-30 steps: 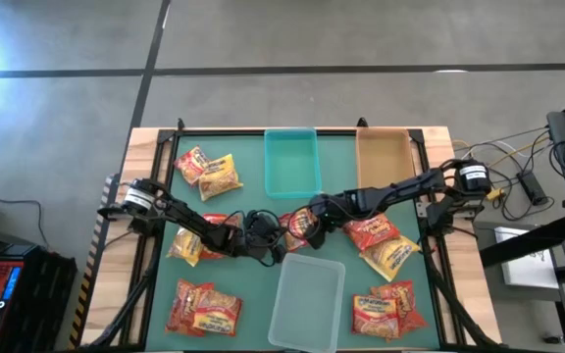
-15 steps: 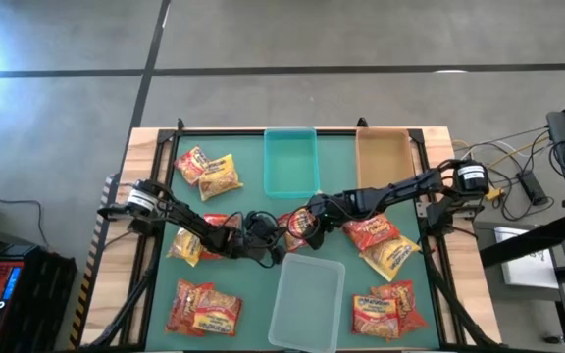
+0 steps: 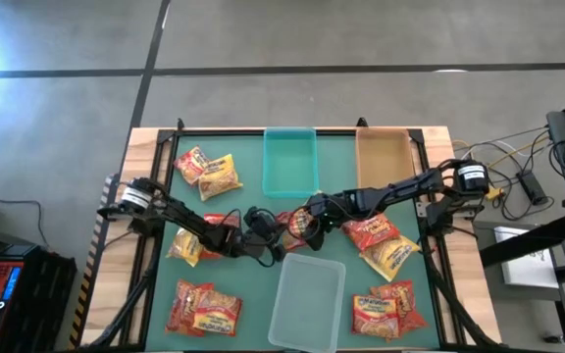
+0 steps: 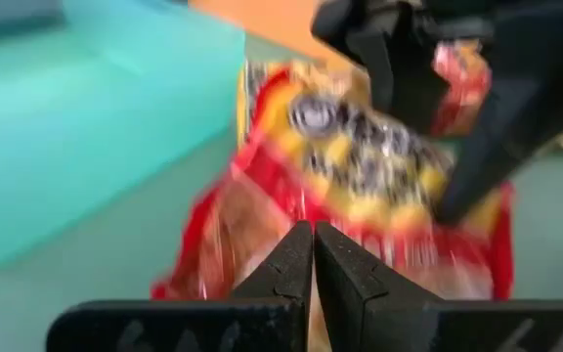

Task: Sort Maruchan noodles
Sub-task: Put the center red noodle pack into the transparent green bin

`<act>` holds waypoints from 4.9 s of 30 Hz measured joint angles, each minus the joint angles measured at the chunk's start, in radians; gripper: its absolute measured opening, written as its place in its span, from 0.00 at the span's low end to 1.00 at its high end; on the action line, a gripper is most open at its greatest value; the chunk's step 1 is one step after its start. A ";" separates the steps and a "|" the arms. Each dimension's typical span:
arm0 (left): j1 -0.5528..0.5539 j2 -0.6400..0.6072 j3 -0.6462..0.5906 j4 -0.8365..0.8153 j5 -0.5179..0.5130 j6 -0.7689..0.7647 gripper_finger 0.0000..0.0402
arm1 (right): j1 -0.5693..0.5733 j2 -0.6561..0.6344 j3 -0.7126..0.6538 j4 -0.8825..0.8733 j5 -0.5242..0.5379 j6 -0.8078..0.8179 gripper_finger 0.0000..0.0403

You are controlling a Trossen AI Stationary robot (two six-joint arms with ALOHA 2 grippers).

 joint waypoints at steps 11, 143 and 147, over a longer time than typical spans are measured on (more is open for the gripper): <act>0.001 -0.132 0.000 -0.096 -0.034 0.074 0.00 | 0.000 -0.021 0.001 0.002 -0.002 -0.047 0.32; 0.006 -0.117 -0.001 -0.469 0.131 -0.205 0.00 | -0.090 0.098 0.100 0.063 -0.140 -0.126 0.37; 0.005 -0.160 -0.001 -0.503 0.131 -0.209 0.00 | -0.116 0.077 0.100 0.039 -0.131 -0.144 0.36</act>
